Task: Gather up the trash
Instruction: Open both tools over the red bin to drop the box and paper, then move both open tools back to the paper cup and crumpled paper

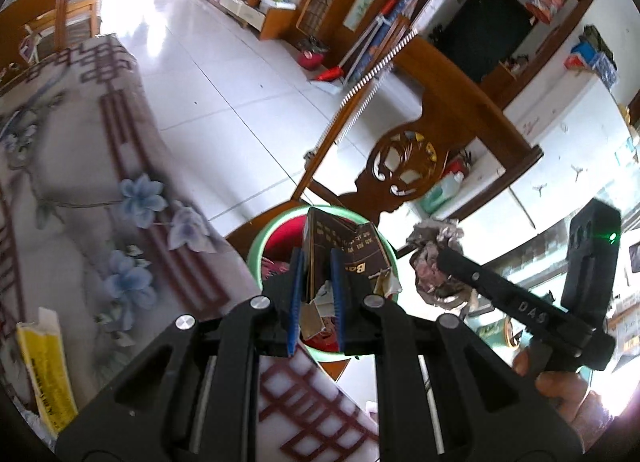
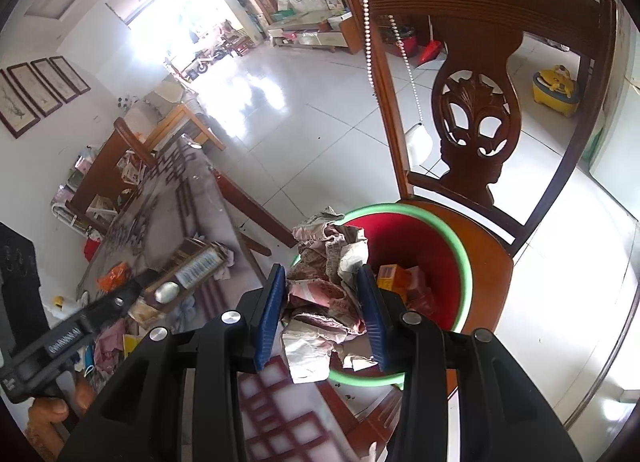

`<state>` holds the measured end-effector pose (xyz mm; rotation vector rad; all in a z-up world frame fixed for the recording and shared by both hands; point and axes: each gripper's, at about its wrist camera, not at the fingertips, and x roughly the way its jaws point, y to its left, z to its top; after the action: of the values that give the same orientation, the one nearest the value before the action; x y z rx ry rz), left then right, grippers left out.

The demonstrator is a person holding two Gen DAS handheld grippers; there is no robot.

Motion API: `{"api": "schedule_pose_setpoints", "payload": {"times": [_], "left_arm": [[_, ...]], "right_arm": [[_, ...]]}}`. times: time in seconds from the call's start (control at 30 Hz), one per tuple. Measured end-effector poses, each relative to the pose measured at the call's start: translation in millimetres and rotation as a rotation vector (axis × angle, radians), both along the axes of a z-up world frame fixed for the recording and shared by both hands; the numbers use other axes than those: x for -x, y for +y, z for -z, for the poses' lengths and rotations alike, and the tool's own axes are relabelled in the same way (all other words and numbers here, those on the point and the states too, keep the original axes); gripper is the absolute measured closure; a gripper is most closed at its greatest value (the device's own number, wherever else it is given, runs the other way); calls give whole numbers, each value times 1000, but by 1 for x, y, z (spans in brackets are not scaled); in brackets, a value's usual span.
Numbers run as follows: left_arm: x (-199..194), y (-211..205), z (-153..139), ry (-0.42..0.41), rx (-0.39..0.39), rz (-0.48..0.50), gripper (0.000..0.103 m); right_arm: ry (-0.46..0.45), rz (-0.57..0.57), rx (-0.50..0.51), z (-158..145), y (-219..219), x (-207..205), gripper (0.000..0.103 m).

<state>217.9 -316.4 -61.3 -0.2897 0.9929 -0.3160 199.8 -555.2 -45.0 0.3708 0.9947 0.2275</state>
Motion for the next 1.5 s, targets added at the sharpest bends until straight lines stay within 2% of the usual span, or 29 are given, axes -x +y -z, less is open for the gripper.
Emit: {"api": "schedule_pose_setpoints", "payload": {"times": [0.1, 0.17, 0.2, 0.23, 0.3, 0.37, 0.63, 0.83, 1.03, 1.2, 1.37, 1.5], "left_arm": [[-8, -13, 8, 22, -6, 28, 88], [-12, -18, 14, 42, -6, 29, 65], [-13, -18, 15, 43, 2, 24, 46], [-12, -17, 15, 38, 13, 15, 42], [-13, -16, 15, 42, 14, 15, 42], [-12, -14, 14, 43, 6, 11, 42], [9, 16, 8, 26, -23, -35, 38], [42, 59, 4, 17, -36, -109, 35], [94, 125, 8, 40, -66, -224, 34], [152, 191, 15, 87, -104, -370, 34], [221, 248, 30, 166, -130, -508, 34], [260, 278, 57, 277, -88, -565, 34]], "right_arm": [[2, 11, 2, 2, -8, -4, 63], [1, 28, -2, 3, -14, -7, 56], [3, 37, -12, 4, -17, -9, 53], [7, 41, -23, 5, -19, -10, 51], [19, 52, -47, 7, -24, -13, 38], [15, 70, -58, 7, -27, -14, 35], [27, 67, -58, 7, -15, -13, 35], [39, 1, -43, 8, 27, -7, 35], [51, -101, -29, 9, 90, 4, 35], [54, -196, -12, 9, 148, 20, 35], [57, -280, -3, 10, 201, 40, 35], [68, -344, 7, 13, 242, 57, 35]]}}
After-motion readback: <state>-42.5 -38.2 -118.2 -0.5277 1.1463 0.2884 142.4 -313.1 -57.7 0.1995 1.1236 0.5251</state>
